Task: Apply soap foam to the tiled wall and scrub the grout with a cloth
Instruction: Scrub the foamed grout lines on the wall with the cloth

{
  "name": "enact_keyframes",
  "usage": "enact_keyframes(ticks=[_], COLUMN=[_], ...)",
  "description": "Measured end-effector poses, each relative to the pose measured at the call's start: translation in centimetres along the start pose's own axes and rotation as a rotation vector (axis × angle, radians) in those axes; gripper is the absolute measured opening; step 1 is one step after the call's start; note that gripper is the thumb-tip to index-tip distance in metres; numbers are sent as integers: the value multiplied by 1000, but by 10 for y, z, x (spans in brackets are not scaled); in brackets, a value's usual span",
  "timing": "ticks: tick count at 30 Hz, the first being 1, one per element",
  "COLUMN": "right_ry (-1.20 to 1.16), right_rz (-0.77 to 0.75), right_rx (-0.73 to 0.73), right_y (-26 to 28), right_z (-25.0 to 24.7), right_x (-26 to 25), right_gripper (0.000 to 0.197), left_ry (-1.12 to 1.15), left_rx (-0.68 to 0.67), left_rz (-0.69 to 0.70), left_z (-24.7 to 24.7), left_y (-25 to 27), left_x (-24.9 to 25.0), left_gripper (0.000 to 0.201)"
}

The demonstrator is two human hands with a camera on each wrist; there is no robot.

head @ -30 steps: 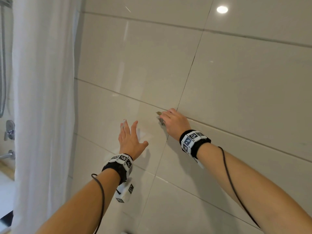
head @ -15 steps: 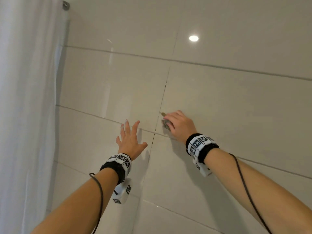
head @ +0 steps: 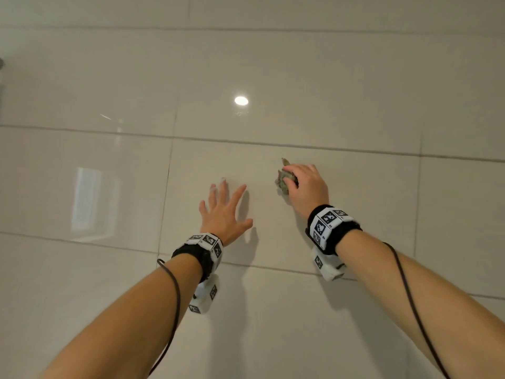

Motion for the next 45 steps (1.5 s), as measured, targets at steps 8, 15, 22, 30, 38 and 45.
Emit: enact_keyframes(ticks=[8, 15, 22, 30, 38, 45], right_ry=[101, 190, 210, 286, 397, 404], right_rz=[120, 256, 340, 311, 220, 220], right_rx=[159, 227, 213, 139, 42, 30], right_y=[-29, -44, -51, -58, -55, -55], right_z=[-95, -151, -169, -164, -137, -104], right_x=[103, 165, 181, 180, 148, 109], right_gripper=[27, 27, 29, 27, 30, 32], left_ry=[-56, -92, -142, -169, -196, -153], left_rx=[-3, 112, 131, 156, 153, 120], left_rz=[155, 89, 126, 169, 239, 272], left_z=[38, 55, 56, 59, 56, 42], left_y=[-27, -29, -29, -25, -26, -25], left_x=[120, 157, 151, 143, 133, 102], left_gripper=[85, 73, 70, 69, 69, 67])
Point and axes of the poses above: each hand's wrist, its own y-axis away from the middle knuckle, its own z-axis out of the palm, x = y × z, the point moved 1 cm from there along -y, towards the middle knuckle, and after that the axes turned 15 degrees about x, right-handed, at the moved point
